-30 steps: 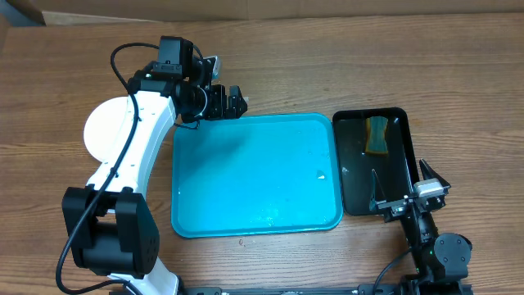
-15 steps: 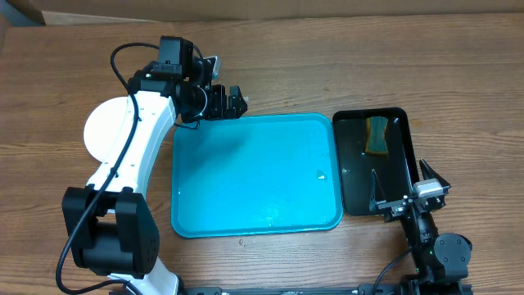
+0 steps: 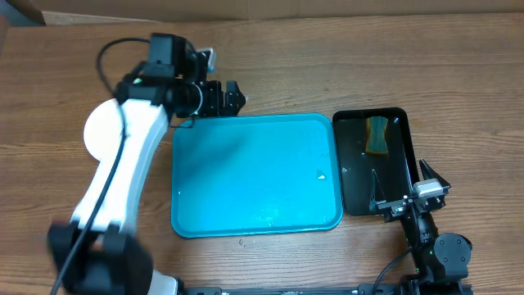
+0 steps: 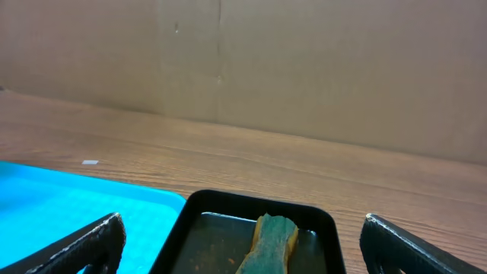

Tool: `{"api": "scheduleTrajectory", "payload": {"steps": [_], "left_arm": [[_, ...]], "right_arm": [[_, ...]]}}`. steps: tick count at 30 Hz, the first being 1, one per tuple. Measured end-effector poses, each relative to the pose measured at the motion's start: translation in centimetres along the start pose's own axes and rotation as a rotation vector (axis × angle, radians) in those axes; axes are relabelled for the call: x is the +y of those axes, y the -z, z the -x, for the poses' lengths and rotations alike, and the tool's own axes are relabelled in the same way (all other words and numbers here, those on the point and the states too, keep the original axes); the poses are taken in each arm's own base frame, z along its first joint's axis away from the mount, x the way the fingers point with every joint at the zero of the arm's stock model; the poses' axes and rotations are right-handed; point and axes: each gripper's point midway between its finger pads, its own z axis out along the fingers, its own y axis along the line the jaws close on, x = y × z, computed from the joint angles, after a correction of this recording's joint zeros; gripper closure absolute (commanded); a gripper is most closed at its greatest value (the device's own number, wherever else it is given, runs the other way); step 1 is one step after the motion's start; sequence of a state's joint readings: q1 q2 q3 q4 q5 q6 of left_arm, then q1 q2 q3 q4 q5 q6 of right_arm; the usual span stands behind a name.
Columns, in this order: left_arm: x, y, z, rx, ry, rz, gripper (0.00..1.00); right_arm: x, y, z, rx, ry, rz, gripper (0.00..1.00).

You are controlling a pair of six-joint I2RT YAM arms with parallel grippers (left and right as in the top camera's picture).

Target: Clean dirty plates on tray and stack at the side

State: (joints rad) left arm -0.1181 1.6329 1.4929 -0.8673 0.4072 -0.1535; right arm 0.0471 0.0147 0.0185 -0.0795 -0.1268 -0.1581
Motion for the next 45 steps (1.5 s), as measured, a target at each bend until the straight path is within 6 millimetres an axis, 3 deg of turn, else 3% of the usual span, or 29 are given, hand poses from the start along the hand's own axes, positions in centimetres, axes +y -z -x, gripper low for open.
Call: {"api": "scheduleTrajectory", "payload": {"steps": [5, 8, 12, 14, 17, 22, 26, 39, 42, 45], "left_arm": [[-4.9, 10.9, 1.7, -0.282, -0.122, -0.036, 0.00], [-7.1, 18.5, 1.2, -0.488, -0.190, -0.007, 0.00], [-7.3, 25.4, -1.1, -0.673, -0.208, 0.080, 0.00], [-6.5, 27.2, -2.9, -0.735, -0.194, 0.133, 0.00], [-4.4, 27.1, -6.1, -0.755, -0.158, 0.201, 0.00], [-0.8, 23.2, -11.5, -0.704, -0.112, 0.262, 0.00], [0.3, 21.7, -13.9, -0.769, -0.128, 0.261, 0.00], [-0.9, 24.6, -11.0, -1.409, -0.299, 0.159, 0.00], [-0.5, 24.1, -10.8, -1.462, -0.308, 0.151, 0.00], [0.5, 22.1, -10.8, -1.439, -0.300, 0.156, 0.00]], "right_arm": [[0.0, 0.0, 0.0, -0.001, 0.000, 0.000, 0.00], [0.0, 0.0, 0.0, 0.000, 0.000, 0.000, 0.00], [0.0, 0.0, 0.0, -0.001, 0.000, 0.000, 0.00], [0.0, 0.0, 0.0, -0.001, 0.000, 0.000, 0.00], [0.0, 0.0, 0.0, -0.001, 0.000, 0.000, 0.00], [0.0, 0.0, 0.0, -0.001, 0.000, 0.000, 0.00], [0.0, 0.0, 0.0, -0.001, 0.001, 0.000, 0.00], [0.0, 0.0, 0.0, -0.001, 0.000, 0.001, 0.00], [0.0, 0.0, 0.0, -0.002, 0.001, 0.000, 0.00], [0.0, 0.0, 0.0, 0.000, 0.000, 0.000, 0.00]]}}
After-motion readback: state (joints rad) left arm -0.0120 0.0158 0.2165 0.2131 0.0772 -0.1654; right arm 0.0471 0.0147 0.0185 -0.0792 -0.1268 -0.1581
